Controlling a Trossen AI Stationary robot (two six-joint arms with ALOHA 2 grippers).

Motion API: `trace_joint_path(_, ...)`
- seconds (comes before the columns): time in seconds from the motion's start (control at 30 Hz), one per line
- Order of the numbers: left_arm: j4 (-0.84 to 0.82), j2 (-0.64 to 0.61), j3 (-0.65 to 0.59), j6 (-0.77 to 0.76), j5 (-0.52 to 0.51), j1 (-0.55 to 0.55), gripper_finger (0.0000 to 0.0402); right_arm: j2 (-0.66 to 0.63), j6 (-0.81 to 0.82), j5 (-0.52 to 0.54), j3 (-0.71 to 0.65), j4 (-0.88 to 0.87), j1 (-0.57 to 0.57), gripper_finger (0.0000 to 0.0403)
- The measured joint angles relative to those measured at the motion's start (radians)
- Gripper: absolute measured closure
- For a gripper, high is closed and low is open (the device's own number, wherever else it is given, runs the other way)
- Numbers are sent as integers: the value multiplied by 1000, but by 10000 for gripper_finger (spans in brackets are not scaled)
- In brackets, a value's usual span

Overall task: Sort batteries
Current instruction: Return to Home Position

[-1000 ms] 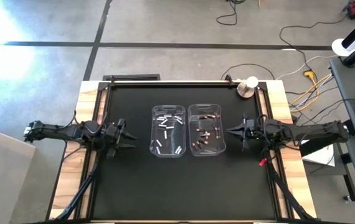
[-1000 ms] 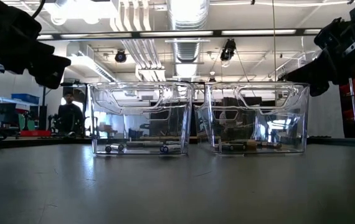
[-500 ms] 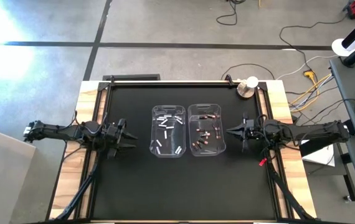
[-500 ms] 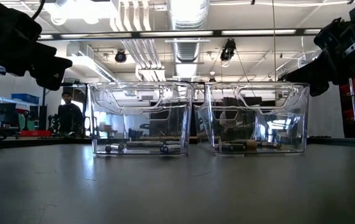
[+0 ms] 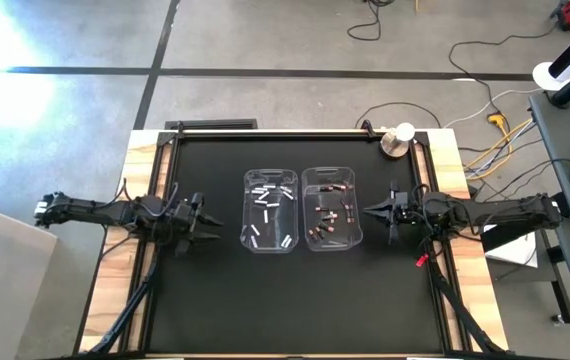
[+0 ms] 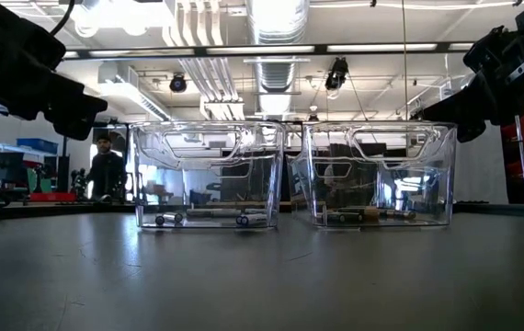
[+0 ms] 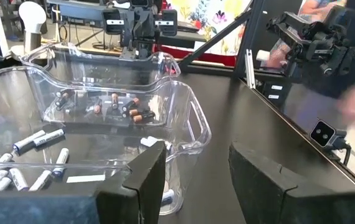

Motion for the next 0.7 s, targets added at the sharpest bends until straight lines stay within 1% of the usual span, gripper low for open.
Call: trace_joint_path(0.7,0,28,0,1,1,0,246,0,0,0,0,0,0,390)
